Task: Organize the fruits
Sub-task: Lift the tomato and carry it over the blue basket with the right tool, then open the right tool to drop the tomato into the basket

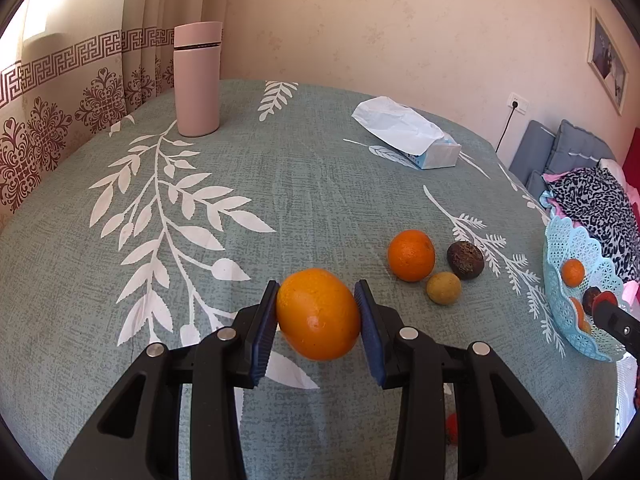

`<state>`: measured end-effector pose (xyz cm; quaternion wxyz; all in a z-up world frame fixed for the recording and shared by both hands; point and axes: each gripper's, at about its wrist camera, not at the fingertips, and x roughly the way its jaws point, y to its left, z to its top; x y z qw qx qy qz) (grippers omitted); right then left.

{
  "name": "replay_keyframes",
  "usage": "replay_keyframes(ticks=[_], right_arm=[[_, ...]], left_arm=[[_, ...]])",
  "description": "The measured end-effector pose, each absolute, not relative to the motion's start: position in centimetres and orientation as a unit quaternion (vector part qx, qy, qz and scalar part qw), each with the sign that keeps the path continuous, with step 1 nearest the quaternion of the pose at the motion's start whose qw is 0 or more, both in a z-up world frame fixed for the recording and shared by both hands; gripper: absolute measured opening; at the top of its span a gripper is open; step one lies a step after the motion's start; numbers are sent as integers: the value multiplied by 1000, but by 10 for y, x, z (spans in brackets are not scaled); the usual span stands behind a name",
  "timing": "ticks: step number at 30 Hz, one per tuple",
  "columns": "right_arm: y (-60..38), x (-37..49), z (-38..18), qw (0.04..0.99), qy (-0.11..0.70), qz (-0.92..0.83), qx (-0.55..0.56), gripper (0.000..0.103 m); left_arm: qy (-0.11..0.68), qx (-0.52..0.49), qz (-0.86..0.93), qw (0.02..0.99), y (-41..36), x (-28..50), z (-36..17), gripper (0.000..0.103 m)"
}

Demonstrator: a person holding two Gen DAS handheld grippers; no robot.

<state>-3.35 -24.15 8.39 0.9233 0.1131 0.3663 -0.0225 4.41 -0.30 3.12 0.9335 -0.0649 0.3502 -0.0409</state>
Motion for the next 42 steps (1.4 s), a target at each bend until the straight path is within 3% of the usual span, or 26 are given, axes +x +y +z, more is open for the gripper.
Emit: replay_keyframes(ticks=[16, 42], right_arm=[[-307, -61, 77, 915, 358, -114, 146, 31], [-329, -100, 77, 917, 330, -152, 162, 32]], left_arm=[[348, -59, -41, 935, -6, 43, 31, 39], [336, -45, -70, 938, -17, 39, 34, 39]])
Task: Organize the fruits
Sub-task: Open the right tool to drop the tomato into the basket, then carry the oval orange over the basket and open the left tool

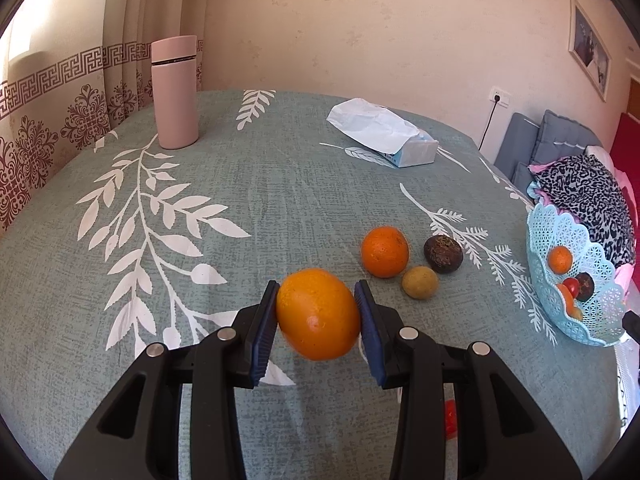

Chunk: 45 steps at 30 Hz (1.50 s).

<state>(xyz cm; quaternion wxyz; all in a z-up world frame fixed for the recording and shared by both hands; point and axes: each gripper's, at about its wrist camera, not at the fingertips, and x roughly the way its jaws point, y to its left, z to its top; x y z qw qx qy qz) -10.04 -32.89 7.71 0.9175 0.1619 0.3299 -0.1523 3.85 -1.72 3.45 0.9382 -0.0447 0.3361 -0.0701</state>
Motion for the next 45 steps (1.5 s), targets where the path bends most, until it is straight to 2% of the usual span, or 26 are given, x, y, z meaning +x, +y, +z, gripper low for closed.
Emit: replay_keyframes(ticks=[21, 23, 24, 45], right_arm=[[-353, -119, 58, 909, 328, -149, 208, 32], [-356, -120, 56, 909, 324, -151, 212, 40], [-357, -121, 56, 910, 322, -151, 213, 40], [-370, -139, 34, 908, 319, -138, 232, 41]], left_arm=[[345, -47, -140, 927, -40, 25, 50, 39], [345, -44, -145, 926, -46, 25, 52, 39], [345, -43, -148, 926, -49, 24, 54, 39], [344, 15, -267, 900, -182, 15, 76, 39]])
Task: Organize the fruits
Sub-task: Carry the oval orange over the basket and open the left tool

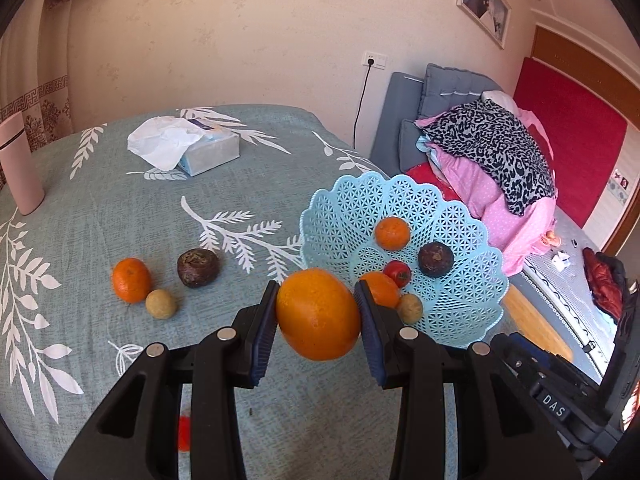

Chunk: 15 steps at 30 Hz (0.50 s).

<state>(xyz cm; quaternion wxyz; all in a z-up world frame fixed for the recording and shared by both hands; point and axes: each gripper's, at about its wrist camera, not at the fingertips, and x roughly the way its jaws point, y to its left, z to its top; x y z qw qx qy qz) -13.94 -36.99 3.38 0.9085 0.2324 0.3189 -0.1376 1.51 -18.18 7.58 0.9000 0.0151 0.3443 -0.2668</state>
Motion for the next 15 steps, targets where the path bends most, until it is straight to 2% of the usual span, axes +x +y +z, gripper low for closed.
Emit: replay_keyframes(ticks=[13, 14, 15], right_arm=[[-366, -137, 26, 906, 331, -131, 230, 41], [-366, -137, 26, 906, 331, -131, 230, 41], [-365, -137, 25, 905, 332, -131, 230, 41]], left_arm=[[359, 38, -290, 886, -227, 42, 68, 39], [361, 36, -286, 887, -227, 44, 67, 48], [360, 30, -281, 889, -225, 45, 67, 63]])
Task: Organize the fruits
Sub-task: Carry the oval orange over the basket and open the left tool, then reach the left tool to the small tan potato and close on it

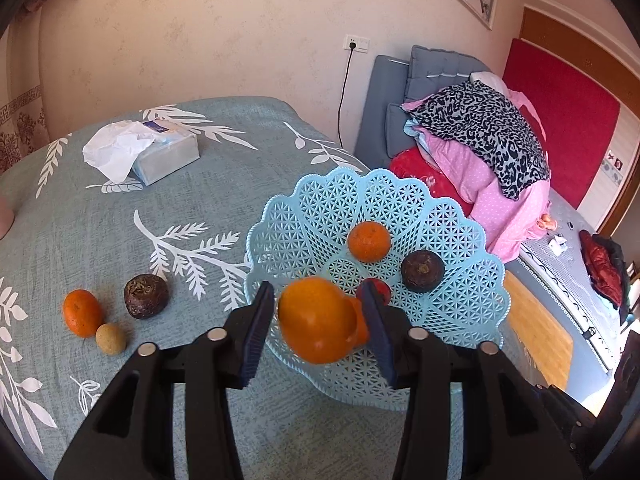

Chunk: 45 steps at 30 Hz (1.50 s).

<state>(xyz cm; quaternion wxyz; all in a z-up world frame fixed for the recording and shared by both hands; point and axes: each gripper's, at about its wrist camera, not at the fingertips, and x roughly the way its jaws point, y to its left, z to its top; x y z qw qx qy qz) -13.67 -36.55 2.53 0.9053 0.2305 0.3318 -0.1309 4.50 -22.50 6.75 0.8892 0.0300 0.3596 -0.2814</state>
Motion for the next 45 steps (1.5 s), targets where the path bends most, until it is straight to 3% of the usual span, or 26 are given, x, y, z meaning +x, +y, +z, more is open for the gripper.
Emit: replay_keyframes(ticks=[4, 14, 18, 36, 45], right_arm=[[-366, -135, 24, 905, 334, -131, 229, 41], [-363, -135, 26, 908, 332, -132, 217, 41], [-359, -135, 27, 909, 333, -129, 215, 41], [-336, -135, 31, 914, 340, -107, 194, 41], [-328, -133, 29, 913, 346, -105, 188, 41]], left_arm=[[354, 17, -272, 895, -215, 47, 70, 68], [359, 7, -243, 901, -189, 44, 67, 69], [353, 6, -230, 907, -177, 41, 69, 79], [358, -28, -146, 922, -85, 51, 62, 79], [373, -20, -130, 919, -75, 63, 48, 79]])
